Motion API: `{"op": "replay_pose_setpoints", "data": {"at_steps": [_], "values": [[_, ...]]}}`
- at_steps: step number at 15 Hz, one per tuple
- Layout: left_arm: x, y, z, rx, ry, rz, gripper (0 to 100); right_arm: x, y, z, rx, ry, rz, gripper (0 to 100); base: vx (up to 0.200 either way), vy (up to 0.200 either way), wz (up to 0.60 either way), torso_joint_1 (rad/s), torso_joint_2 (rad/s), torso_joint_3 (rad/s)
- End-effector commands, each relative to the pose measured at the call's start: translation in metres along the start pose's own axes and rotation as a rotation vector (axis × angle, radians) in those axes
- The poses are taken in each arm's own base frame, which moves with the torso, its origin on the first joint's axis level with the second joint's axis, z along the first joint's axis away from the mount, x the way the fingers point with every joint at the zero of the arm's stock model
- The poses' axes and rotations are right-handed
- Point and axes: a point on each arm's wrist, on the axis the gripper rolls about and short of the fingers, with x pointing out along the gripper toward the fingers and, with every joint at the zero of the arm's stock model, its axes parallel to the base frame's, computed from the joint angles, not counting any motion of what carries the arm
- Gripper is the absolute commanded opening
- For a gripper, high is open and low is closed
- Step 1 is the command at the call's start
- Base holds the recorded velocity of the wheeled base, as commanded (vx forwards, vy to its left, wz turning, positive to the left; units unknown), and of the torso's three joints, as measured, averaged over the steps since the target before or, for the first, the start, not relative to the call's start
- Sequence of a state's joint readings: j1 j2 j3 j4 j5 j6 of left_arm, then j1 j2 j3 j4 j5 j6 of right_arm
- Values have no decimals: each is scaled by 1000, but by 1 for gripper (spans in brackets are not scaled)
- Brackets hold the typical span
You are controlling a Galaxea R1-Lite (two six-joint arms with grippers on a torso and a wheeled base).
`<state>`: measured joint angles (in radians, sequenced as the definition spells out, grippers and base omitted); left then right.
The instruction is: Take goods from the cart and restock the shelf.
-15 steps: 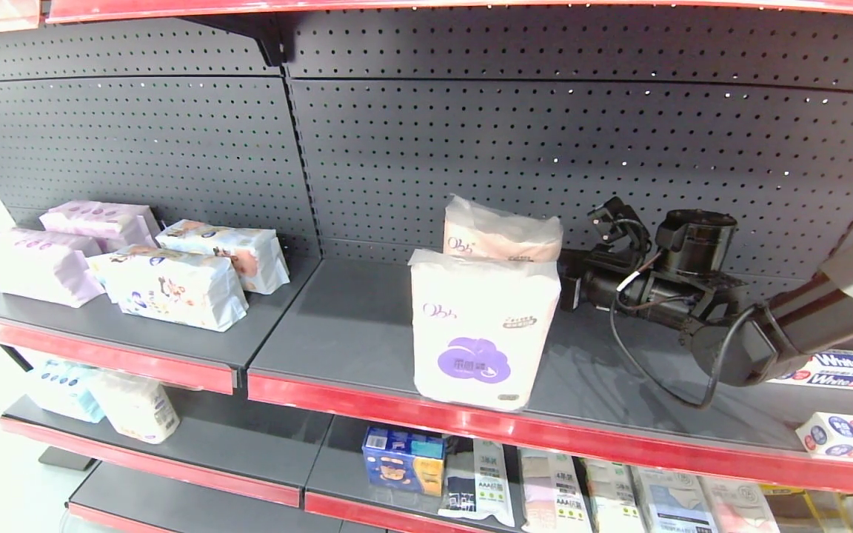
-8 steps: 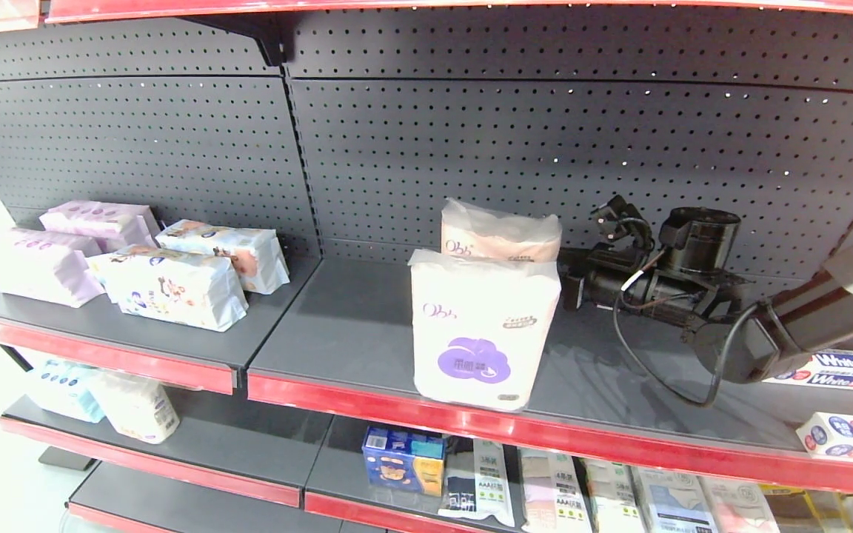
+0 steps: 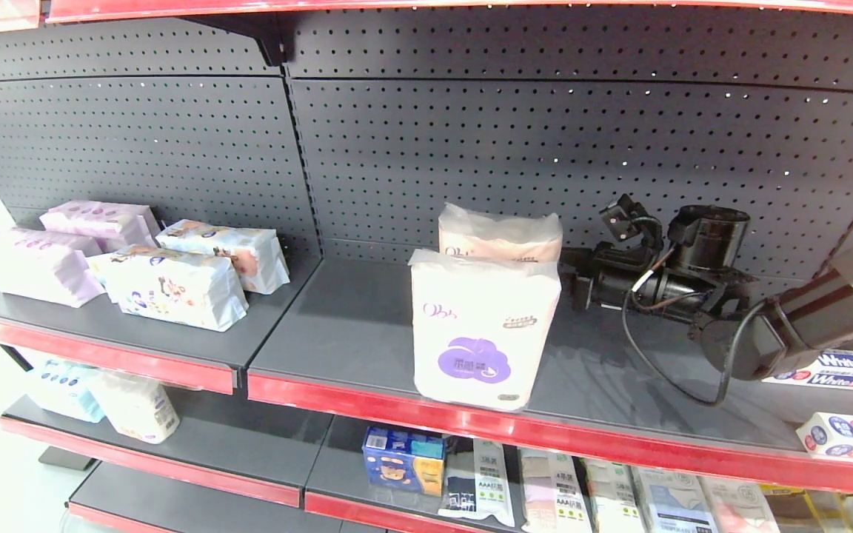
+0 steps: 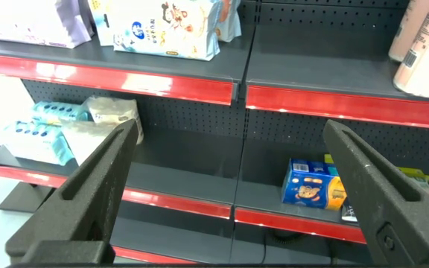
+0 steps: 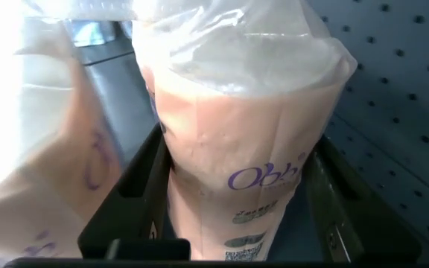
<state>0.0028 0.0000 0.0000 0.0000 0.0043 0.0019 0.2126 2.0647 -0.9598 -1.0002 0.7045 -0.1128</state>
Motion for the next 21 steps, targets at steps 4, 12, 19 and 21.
{"op": "replay_pose_setpoints", "data": {"at_steps": [4,12,19,21], "values": [[0,0,0,1,2,1,100,1,3,-3,-9,4,29,0,0,0,0,0,0,0],[0,0,0,1,2,1,100,1,4,-9,-13,22,19,0,0,0,0,0,0,0],[0,0,0,0,2,1,100,0,-2,-9,-27,19,12,0,0,0,0,0,0,0],[0,0,0,1,2,1,100,-1,-4,-10,-25,18,14,0,0,0,0,0,0,0]]}}
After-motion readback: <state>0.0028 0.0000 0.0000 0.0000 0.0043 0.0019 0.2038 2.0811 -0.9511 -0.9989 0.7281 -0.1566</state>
